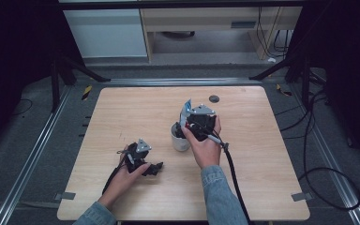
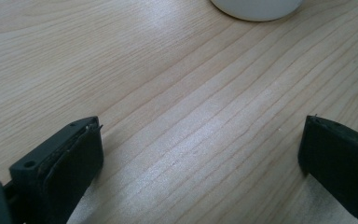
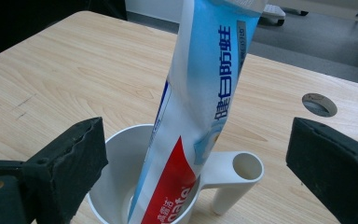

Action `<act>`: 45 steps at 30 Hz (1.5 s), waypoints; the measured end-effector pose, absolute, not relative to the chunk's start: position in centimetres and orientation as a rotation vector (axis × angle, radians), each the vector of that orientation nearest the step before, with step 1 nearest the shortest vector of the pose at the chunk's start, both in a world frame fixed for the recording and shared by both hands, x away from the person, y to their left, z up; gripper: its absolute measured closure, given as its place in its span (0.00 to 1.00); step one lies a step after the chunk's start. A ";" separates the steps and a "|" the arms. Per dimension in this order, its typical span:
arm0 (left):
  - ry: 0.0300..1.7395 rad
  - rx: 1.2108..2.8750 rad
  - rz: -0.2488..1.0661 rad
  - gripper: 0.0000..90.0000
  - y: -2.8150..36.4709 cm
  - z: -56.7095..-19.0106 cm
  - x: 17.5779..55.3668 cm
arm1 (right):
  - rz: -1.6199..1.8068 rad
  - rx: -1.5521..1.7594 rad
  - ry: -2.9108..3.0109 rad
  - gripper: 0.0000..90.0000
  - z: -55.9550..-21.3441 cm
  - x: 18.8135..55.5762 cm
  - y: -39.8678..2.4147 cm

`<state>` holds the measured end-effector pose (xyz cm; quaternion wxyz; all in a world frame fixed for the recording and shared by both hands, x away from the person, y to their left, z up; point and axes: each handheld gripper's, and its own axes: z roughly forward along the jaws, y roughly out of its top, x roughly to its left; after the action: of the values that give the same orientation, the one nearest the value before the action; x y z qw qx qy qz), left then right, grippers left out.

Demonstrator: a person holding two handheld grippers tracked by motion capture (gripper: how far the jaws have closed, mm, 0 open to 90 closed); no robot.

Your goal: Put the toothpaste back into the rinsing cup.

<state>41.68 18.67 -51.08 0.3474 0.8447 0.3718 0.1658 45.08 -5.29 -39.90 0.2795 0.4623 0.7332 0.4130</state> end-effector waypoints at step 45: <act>0.968 2.189 0.427 0.00 18.6 -51.1 41.7 | 1.021 1.183 2.030 0.10 -39.0 43.0 -10.1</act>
<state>41.66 18.64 -51.09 0.3479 0.8441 0.3733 0.1648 42.97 -10.14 -38.97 0.2860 0.4424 0.7594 0.3818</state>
